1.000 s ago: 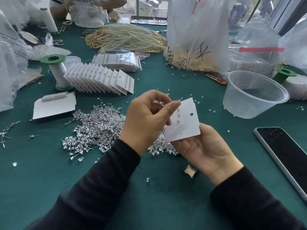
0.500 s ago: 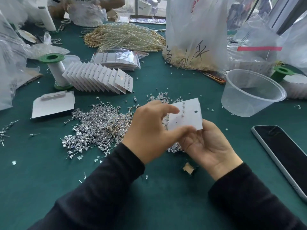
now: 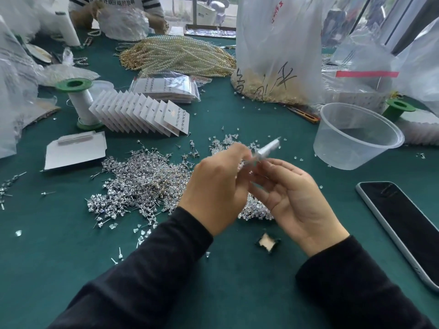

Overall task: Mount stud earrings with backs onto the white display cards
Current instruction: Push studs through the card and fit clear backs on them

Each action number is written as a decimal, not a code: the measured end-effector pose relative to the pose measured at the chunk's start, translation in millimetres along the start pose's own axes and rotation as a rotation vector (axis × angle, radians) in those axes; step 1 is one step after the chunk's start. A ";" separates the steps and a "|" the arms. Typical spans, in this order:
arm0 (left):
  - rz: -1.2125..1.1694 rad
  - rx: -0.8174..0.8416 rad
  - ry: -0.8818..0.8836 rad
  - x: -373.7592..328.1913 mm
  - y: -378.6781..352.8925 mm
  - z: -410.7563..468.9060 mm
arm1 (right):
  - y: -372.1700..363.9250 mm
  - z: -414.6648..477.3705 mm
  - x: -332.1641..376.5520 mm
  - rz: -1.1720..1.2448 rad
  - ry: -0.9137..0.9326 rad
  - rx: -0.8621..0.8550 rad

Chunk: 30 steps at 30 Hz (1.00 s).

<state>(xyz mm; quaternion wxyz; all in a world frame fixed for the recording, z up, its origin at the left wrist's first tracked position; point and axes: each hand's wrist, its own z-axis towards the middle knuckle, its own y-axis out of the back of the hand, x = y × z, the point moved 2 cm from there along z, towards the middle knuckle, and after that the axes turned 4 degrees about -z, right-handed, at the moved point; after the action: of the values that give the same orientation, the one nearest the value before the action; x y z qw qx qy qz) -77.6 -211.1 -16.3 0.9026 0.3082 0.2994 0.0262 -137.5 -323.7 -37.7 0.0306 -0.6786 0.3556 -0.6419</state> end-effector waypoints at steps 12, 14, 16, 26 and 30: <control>-0.867 -0.183 1.029 40.0 6.5 1.1 | 36.7 13.1 15.7 -1.486 0.336 -0.222; -0.883 -0.177 1.069 43.2 5.1 0.3 | 33.8 13.6 10.5 -1.560 0.346 -0.189; -0.896 -0.149 1.099 43.7 3.3 -0.6 | 33.5 14.5 10.4 -1.593 0.328 -0.205; -0.911 -0.110 1.131 39.5 -2.9 -3.1 | 33.5 18.7 9.1 -1.536 0.255 -0.237; -0.916 -0.137 1.119 36.8 -2.2 -4.0 | 25.0 13.3 9.3 -1.475 0.473 -0.262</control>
<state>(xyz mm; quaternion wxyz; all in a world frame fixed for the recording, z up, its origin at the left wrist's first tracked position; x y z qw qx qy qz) -50.0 -202.1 -39.4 0.5517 0.0351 0.8132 -0.1820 -137.5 -352.7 -44.6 -0.5603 -0.5830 -0.1168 -0.5767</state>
